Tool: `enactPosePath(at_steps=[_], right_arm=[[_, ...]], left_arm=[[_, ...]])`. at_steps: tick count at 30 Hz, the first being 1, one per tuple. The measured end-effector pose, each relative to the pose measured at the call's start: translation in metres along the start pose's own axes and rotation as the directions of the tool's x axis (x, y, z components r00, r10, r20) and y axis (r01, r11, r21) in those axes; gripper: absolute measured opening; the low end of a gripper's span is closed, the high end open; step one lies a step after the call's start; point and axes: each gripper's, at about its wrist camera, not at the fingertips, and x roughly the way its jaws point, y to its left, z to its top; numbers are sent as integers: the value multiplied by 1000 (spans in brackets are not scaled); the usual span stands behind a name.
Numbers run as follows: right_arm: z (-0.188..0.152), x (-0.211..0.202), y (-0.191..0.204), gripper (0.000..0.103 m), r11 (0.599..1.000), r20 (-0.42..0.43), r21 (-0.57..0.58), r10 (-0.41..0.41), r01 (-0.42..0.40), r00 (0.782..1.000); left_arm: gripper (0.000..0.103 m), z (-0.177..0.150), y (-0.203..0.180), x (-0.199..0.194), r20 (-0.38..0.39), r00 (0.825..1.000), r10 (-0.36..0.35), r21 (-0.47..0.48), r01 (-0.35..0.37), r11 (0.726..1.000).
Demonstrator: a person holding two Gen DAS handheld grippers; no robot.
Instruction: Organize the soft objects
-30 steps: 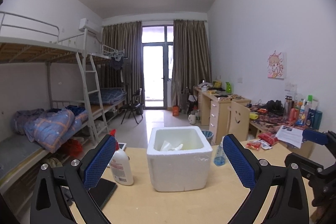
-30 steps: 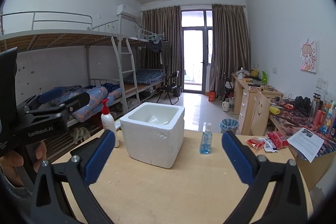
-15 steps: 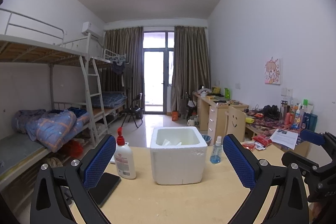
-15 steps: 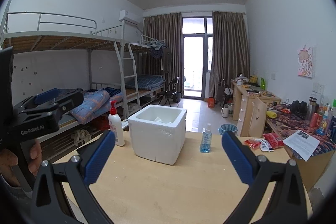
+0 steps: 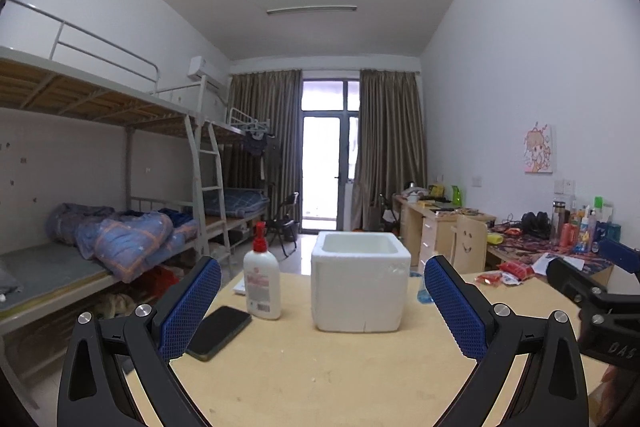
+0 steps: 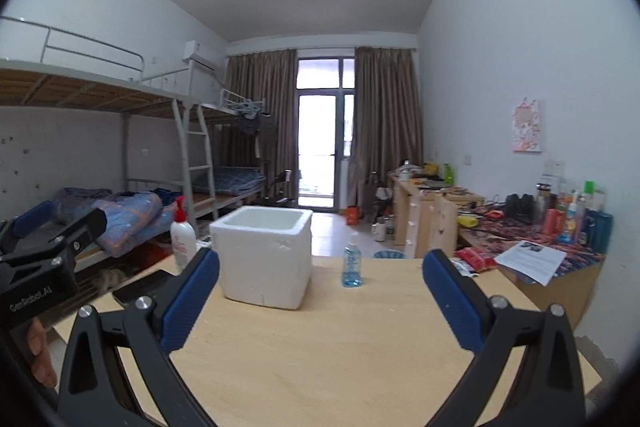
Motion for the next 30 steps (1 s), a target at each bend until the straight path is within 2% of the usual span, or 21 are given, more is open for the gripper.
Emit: enactPosePath(at_steps=[4,8,16,21,30], right_arm=[[-15,-2,8,103,999,5,-17,-40,40,999],[-30,-5,12,103,997,11,-39,-64,64,998],[-44,-14,10,103,998,3,-24,-65,65,998],[-56,-18,11,103,996,-6,-15,-89,89,996],[-71,-26,19,103,996,-29,-13,-84,84,996]], left_arm=[[102,-16,2,-1,0,1000,21,0,-21,1000],[102,-29,5,-3,-28,1000,0,-6,0,1000],[102,-50,2,-16,4,1000,-4,18,4,1000],[102,-59,2,-19,-7,1000,-15,34,15,999],[102,-65,0,-28,-30,1000,-8,49,10,999]])
